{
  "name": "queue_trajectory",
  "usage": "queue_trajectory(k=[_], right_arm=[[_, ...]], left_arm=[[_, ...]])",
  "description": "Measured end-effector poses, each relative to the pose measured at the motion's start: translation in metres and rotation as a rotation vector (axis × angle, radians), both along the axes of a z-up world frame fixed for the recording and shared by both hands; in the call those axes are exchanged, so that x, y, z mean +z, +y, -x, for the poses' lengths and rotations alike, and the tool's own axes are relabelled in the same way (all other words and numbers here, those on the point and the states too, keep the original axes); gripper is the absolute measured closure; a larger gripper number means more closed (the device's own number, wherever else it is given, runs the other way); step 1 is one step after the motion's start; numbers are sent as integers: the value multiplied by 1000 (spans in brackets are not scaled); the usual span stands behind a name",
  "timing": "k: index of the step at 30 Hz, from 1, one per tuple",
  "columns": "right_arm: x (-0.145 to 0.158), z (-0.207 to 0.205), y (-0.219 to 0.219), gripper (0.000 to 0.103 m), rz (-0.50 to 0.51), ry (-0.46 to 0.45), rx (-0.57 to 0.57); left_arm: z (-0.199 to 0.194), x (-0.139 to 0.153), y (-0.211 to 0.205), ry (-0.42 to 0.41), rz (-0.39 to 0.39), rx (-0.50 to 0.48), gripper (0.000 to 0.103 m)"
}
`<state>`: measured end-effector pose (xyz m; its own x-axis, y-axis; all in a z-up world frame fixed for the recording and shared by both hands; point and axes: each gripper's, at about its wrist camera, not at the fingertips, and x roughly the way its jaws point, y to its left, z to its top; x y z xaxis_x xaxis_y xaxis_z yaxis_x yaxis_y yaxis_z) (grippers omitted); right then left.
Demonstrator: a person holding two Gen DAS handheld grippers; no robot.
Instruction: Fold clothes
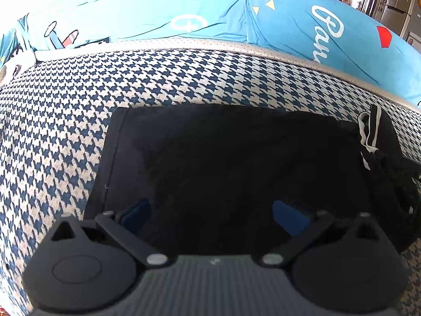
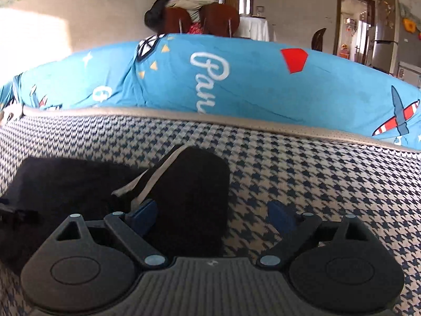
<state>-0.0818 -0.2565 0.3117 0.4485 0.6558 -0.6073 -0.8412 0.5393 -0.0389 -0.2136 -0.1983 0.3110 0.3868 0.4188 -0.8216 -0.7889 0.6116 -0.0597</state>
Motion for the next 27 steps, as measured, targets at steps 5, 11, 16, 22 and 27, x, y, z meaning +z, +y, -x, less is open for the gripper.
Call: queue_trajectory(k=[5, 11, 16, 22, 27], right_arm=[[-9, 27, 13, 11, 42, -77, 112], [-40, 56, 31, 9, 148, -133, 231], [-48, 66, 32, 8, 163, -172, 248], [-30, 55, 23, 8, 70, -55, 240], [-31, 47, 27, 8, 26, 81, 238]], left_arm=[[0, -2, 1, 6, 8, 6, 0], [1, -8, 8, 25, 55, 28, 0], [-1, -9, 6, 43, 44, 17, 0], [0, -8, 7, 32, 48, 21, 0], [-3, -9, 5, 49, 35, 17, 0]])
